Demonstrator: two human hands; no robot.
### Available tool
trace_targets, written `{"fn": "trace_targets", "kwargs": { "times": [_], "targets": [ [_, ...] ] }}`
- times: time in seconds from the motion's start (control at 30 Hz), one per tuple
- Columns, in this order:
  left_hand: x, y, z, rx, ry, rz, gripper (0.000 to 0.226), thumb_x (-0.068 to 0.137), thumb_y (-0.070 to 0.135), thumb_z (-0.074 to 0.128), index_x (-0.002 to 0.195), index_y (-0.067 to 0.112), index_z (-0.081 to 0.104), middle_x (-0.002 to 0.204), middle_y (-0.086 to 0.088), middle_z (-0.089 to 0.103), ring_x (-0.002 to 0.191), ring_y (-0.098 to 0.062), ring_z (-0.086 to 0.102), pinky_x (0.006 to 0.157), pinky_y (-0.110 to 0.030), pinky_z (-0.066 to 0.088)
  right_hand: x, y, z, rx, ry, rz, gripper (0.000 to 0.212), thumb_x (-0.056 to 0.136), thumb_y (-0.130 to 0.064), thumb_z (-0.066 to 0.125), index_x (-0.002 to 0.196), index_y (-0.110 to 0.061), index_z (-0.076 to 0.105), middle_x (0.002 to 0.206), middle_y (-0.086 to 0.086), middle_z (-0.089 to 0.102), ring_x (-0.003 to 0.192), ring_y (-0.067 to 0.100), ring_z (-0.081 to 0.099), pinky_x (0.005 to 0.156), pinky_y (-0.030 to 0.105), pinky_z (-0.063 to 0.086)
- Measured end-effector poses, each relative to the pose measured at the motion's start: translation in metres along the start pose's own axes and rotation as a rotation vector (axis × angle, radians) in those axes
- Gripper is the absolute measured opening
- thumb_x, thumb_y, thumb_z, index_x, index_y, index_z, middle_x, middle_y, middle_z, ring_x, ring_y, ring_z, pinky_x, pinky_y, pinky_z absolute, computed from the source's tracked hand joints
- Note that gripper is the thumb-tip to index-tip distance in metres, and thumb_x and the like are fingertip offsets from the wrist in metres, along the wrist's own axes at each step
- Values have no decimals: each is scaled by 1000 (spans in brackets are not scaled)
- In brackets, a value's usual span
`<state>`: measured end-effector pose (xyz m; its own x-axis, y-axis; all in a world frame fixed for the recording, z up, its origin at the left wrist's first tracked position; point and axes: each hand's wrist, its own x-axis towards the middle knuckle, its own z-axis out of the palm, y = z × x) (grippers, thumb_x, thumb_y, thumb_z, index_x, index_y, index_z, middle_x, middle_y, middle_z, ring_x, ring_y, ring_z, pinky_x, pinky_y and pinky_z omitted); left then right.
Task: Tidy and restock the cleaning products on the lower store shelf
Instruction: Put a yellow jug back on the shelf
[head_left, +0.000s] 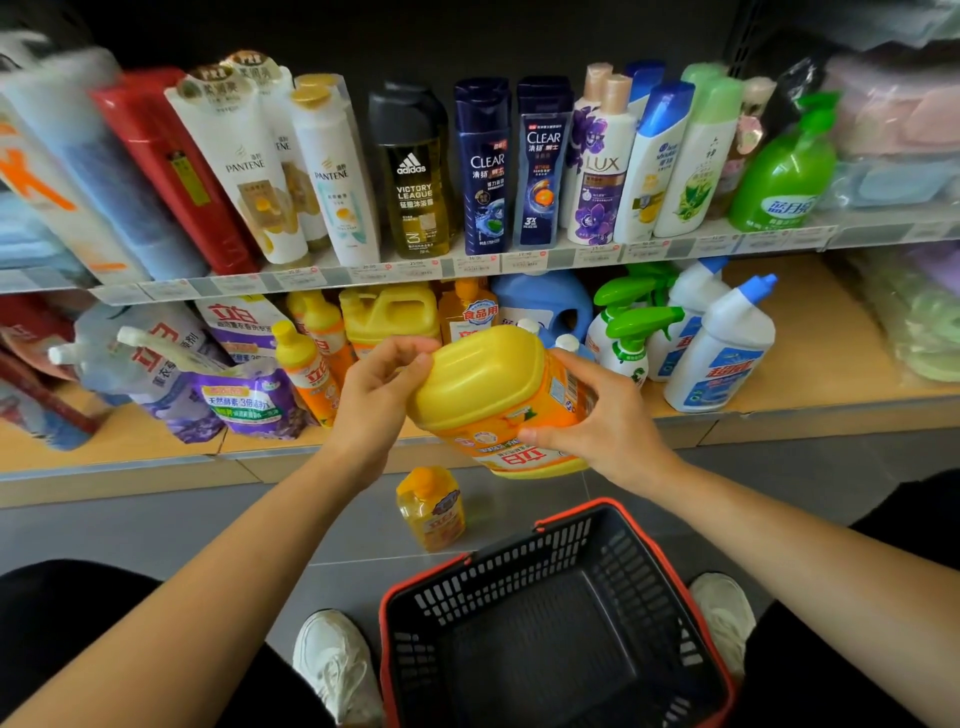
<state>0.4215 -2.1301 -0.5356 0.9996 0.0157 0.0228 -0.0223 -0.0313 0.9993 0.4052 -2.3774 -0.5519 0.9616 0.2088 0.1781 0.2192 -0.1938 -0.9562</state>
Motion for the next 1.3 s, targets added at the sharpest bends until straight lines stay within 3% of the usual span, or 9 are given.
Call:
{"fn": "trace_targets", "kwargs": {
  "times": [0.2,0.3,0.43,0.57,0.73,0.83,1.03,1.23,1.3],
  "targets": [
    [-10,3,5,-20,-78,95,29,93,39,61,119,41,73,133,18,64,130,-8,54,102,-33,50,5,-1,2,105,29,11,75,66,-28,88,135,-24,57,122,-9,69,114,10,65,91,29,56],
    [-13,5,4,-14,-93,126,37,85,33,69,122,31,73,148,10,53,139,-7,46,98,-30,54,8,0,2,158,14,25,80,67,-26,89,139,-21,54,126,-7,68,117,13,64,92,32,56],
    [-14,8,2,-8,-116,209,38,84,21,72,122,23,71,146,9,57,139,-10,47,95,-35,58,9,-4,5,212,11,59,66,65,-30,91,120,-53,62,121,-17,69,111,8,67,84,24,57],
    [-13,6,0,36,-102,246,48,85,21,72,132,27,63,150,10,52,141,-11,46,98,-38,56,13,-8,7,299,9,107,59,64,-33,91,113,-54,65,114,-3,74,105,20,71,83,37,60],
    [-13,-5,-4,-84,-25,122,66,86,19,71,148,20,48,140,-1,62,126,-19,61,94,-36,58,17,-5,6,488,25,196,67,69,-24,87,129,-29,59,112,11,74,103,32,71,81,50,60],
    [-19,-14,-6,-107,-127,-3,51,88,21,69,138,18,56,129,-2,70,115,-22,69,86,-31,59,21,-8,5,572,57,218,58,73,-18,82,127,-19,59,113,13,73,102,34,71,77,46,60],
    [-40,-37,-9,26,-340,-442,53,81,62,67,118,25,74,122,-1,74,117,-23,68,104,-49,52,29,-18,6,672,128,263,61,75,-20,78,130,-9,54,119,13,71,106,32,70,80,47,60],
    [-45,-35,-17,-118,-147,-347,34,83,52,68,88,20,77,106,-11,77,103,-22,73,92,-38,55,38,-21,14,681,23,346,54,85,-26,69,136,-16,54,128,7,67,114,30,67,89,53,57],
    [-44,-31,-27,-123,-51,-264,39,81,47,72,101,13,72,104,-12,76,103,-26,72,87,-35,59,40,-15,13,602,-35,396,45,90,-23,65,134,-16,57,130,5,67,116,29,66,90,51,55]
  ]
}}
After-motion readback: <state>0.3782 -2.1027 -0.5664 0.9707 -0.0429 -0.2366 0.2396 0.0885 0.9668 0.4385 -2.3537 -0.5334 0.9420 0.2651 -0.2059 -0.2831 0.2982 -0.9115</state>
